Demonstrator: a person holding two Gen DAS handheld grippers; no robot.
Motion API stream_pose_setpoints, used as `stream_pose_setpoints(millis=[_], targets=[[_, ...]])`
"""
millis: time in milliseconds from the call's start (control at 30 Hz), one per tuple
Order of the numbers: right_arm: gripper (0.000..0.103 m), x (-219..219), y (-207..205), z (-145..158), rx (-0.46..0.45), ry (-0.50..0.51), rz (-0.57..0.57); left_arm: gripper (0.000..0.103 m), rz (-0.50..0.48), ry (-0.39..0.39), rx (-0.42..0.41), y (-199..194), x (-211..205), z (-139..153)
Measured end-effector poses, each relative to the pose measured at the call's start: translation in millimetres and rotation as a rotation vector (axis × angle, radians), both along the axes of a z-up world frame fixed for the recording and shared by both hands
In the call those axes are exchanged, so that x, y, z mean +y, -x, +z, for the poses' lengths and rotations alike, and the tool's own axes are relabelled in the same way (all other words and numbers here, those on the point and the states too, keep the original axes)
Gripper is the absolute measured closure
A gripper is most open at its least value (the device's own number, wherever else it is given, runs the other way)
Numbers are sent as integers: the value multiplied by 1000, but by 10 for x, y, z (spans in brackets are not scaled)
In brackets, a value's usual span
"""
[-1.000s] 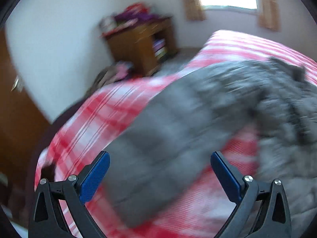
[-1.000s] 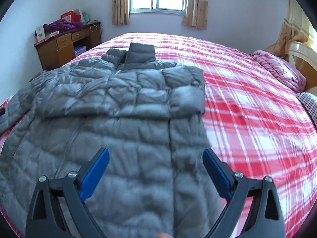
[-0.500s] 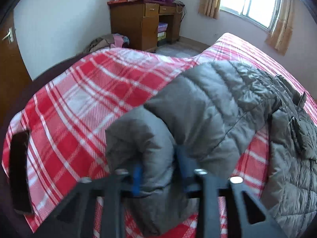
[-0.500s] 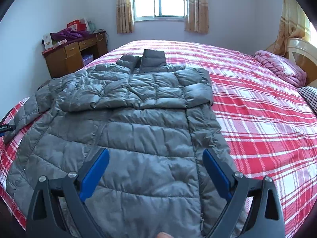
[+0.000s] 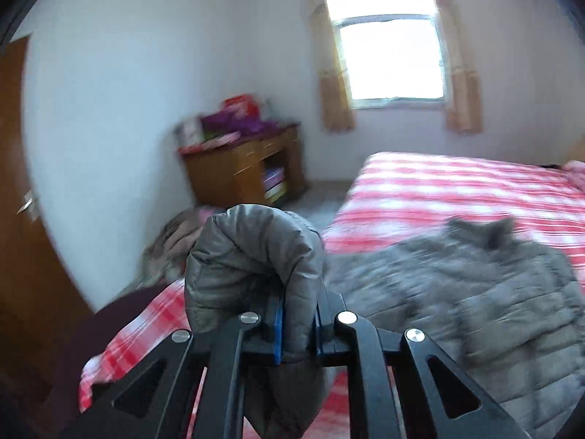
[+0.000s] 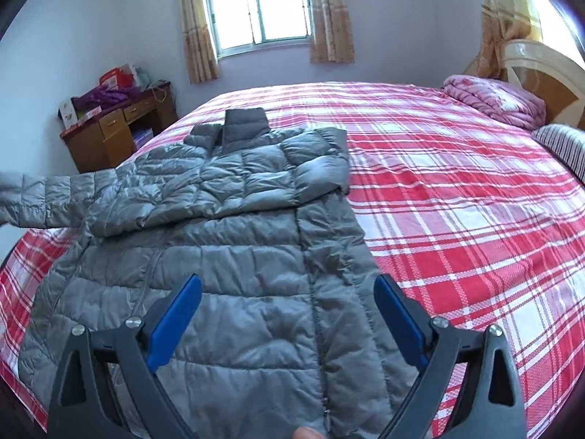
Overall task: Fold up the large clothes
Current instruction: 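Grasp the other sleeve with the left gripper and fold it across the body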
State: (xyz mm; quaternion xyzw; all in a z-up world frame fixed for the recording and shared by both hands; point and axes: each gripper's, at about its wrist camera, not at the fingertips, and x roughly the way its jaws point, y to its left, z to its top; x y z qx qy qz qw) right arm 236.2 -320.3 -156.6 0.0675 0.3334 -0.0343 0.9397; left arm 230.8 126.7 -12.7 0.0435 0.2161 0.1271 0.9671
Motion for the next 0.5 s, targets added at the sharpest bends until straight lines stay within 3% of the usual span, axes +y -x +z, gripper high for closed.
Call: stream_pose_setpoints(millis=[167, 333, 400, 467, 500], targets=[[6, -156, 63, 4, -2, -13, -21, 92, -175, -50, -15, -149, -970, 21], [6, -321, 81, -16, 9, -19, -51, 88, -289, -71, 46, -312, -1768, -290], [6, -367, 84, -27, 16, -18, -59, 73, -311, -84, 84, -349, -1956, -422], [6, -403, 76, -31, 26, -16, -61, 36, -326, -112, 102, -326, -2069, -553], [6, -411, 69, -29, 31, -13, -61, 31, -325, -127, 77, -265, -2075, -574]])
